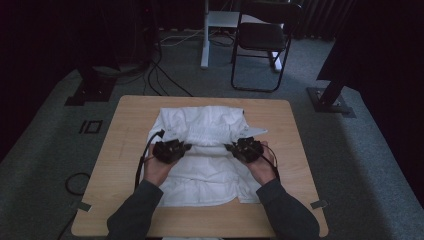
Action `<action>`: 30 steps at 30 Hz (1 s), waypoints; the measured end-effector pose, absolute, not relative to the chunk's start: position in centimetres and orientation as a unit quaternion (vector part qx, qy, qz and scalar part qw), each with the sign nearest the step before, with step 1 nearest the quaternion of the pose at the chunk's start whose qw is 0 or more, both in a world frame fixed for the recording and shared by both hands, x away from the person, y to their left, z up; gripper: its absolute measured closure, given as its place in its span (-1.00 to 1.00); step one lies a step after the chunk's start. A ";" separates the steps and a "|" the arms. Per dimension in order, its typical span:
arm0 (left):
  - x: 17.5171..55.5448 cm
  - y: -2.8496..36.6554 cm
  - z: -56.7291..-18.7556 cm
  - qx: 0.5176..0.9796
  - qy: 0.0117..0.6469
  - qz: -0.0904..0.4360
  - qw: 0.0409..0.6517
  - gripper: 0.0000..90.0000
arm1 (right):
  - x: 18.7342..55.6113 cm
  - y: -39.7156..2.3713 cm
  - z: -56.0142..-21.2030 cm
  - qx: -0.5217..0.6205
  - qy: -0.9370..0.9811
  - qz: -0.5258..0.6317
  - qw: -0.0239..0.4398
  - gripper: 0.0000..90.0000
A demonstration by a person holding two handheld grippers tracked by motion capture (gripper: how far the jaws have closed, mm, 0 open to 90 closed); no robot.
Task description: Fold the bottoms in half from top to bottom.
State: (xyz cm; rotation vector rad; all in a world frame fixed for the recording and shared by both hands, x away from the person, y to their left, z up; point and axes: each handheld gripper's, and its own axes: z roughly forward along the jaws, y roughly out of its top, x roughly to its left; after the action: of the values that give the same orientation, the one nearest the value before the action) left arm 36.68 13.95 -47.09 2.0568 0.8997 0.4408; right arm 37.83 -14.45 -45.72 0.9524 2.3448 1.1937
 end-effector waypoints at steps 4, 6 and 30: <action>36.6 14.3 -52.1 0.830 0.386 0.136 0.380 0.81 | 38.1 -13.8 -50.1 0.349 0.843 0.390 0.125 0.83; 36.7 14.3 -53.8 0.834 0.395 0.122 0.365 0.76 | 38.1 -13.3 -52.2 0.355 0.852 0.369 0.111 0.83; 42.8 14.4 -52.0 0.794 0.473 0.113 0.365 0.94 | 44.1 -14.8 -52.0 0.447 0.792 0.398 0.117 0.69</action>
State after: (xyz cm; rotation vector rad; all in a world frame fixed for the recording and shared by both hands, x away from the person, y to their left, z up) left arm 42.76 14.41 -52.01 2.0422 1.2169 0.2919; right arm 44.12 -14.77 -51.98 1.3083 2.3192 1.1658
